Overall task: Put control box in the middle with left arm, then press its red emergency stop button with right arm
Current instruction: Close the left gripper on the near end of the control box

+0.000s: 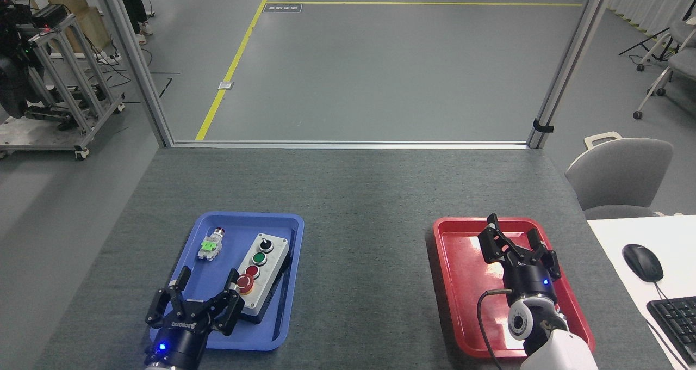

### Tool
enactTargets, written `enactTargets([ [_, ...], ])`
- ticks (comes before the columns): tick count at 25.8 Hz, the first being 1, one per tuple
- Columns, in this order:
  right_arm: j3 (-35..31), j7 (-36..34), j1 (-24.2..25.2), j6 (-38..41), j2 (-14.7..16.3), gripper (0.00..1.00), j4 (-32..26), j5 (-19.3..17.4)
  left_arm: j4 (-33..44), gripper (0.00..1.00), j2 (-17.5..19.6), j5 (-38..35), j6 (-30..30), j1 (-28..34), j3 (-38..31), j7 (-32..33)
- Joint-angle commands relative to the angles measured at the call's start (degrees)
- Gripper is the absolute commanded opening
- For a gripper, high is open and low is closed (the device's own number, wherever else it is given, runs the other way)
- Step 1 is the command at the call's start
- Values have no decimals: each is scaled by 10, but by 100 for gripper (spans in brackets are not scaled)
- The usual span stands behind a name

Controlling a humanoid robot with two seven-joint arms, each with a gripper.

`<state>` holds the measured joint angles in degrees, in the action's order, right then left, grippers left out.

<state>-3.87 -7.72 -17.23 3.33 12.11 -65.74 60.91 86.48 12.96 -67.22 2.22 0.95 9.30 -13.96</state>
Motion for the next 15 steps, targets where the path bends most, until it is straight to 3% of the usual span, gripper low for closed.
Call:
enactTargets([
  [1,0,0,1,-1,0,100,1,0,-10,99,-17,-71,-19,2,26,5],
  [6,0,0,1,-1,1,100,1,0,-65,99,-49,-108,-20,-9,28,9],
  [15,0,0,2,-1,5,100,1,-1,-151,99,-59,-110,-21,-49,40,11],
])
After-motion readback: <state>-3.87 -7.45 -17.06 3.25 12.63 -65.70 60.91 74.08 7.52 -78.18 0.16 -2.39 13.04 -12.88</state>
